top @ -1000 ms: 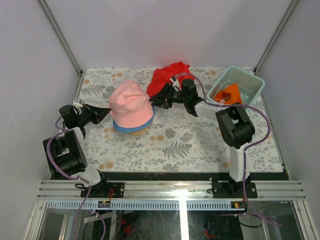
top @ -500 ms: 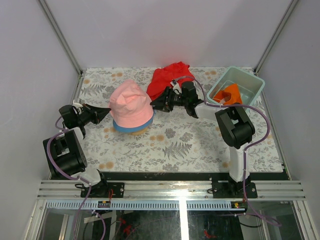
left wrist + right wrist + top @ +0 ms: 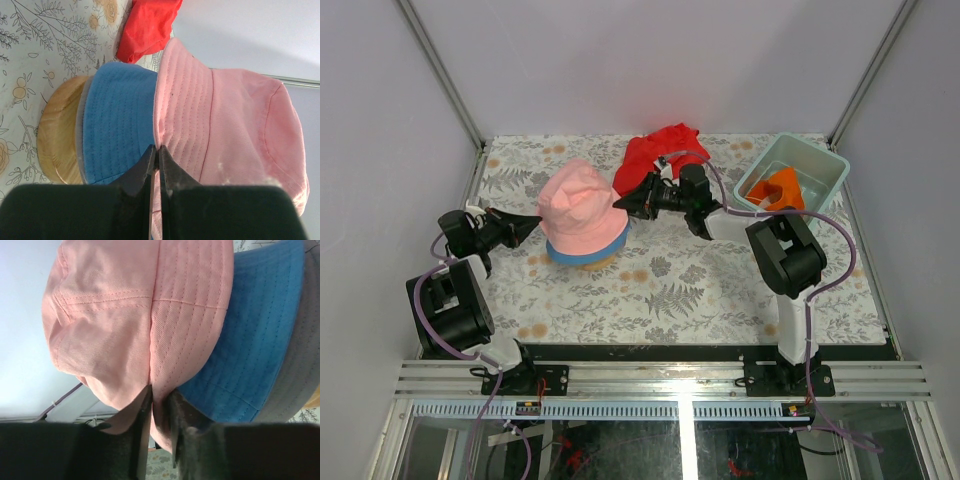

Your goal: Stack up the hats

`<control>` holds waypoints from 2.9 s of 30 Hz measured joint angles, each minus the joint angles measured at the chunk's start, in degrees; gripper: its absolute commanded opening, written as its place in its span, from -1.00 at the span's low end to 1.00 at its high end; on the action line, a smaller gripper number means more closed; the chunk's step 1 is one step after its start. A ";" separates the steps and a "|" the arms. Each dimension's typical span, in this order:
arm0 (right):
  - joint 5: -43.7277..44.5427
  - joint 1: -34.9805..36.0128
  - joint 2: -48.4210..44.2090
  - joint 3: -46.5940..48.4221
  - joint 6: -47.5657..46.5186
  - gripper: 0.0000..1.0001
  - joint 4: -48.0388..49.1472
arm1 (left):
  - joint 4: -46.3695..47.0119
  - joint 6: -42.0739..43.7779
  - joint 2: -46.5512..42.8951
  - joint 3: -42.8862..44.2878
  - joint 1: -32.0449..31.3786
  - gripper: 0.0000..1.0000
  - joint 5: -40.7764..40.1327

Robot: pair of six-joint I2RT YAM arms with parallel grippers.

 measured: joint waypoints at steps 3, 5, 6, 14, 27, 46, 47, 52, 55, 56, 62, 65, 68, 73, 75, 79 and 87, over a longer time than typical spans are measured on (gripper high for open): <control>-0.26 0.02 0.04 -0.76 1.68 -0.93 2.03 | 0.02 0.00 0.00 -0.02 0.00 -1.00 0.00; -0.26 0.04 0.04 -1.40 2.03 -1.00 2.78 | 0.04 0.00 0.00 -0.04 0.00 -1.00 0.00; -0.24 0.04 0.04 -1.79 2.03 -1.00 2.93 | 0.04 0.02 0.00 -0.04 0.00 -1.00 0.00; -0.09 -0.20 -0.02 -7.56 0.87 -1.00 3.65 | 0.07 0.72 0.00 -1.44 0.00 -1.00 0.15; 1.33 -0.20 -2.43 -8.85 -7.34 -0.97 -1.03 | -2.93 7.48 -0.24 -5.88 0.00 -1.00 1.33; 1.25 0.09 -4.52 -8.74 -10.93 -0.57 -7.02 | -11.34 11.02 -4.00 -2.71 0.07 -0.64 1.86; 1.25 0.13 -4.66 -8.74 -10.99 -0.57 -7.37 | -11.45 11.02 -4.00 -2.32 0.07 -0.57 1.77; 1.40 0.55 -5.62 -8.96 -11.32 -0.58 -8.02 | -14.43 10.40 -6.69 -1.51 0.44 -0.25 0.20; 1.44 0.74 -6.29 -9.03 -11.52 -0.59 -8.59 | -17.00 10.14 -9.44 -0.28 1.16 -0.15 -1.01; 1.66 0.85 -6.56 -9.07 -11.63 -0.59 -9.01 | -18.01 10.05 -10.27 0.26 1.62 -0.15 -1.36; 3.37 2.47 -8.85 -10.62 -12.57 -0.53 -10.56 | -25.18 9.73 -14.75 1.66 6.86 -0.12 -3.76; 4.02 3.65 -9.27 -11.54 -13.14 -0.43 -10.84 | -29.16 9.86 -17.38 0.96 8.98 -0.16 -4.48; 4.57 4.44 -9.27 -12.00 -13.44 -0.43 -11.10 | -32.46 9.73 -20.94 -1.79 9.46 -0.19 -4.57; 5.53 5.07 -9.27 -12.04 -13.75 -0.43 -11.08 | -32.85 6.58 -24.35 -10.45 7.93 -0.20 -4.20; 5.95 5.42 -9.27 -12.04 -13.75 -0.43 -11.08 | -31.95 3.85 -24.90 -13.94 7.58 -0.19 -3.98; 6.12 6.58 -9.25 -12.04 -13.77 -0.43 -11.10 | -28.87 -1.31 -25.07 -16.04 7.26 -0.20 -3.41; 6.32 8.00 -9.09 -12.04 -14.10 -0.44 -11.56 | -26.01 -3.80 -25.07 -11.74 6.51 -0.29 -3.19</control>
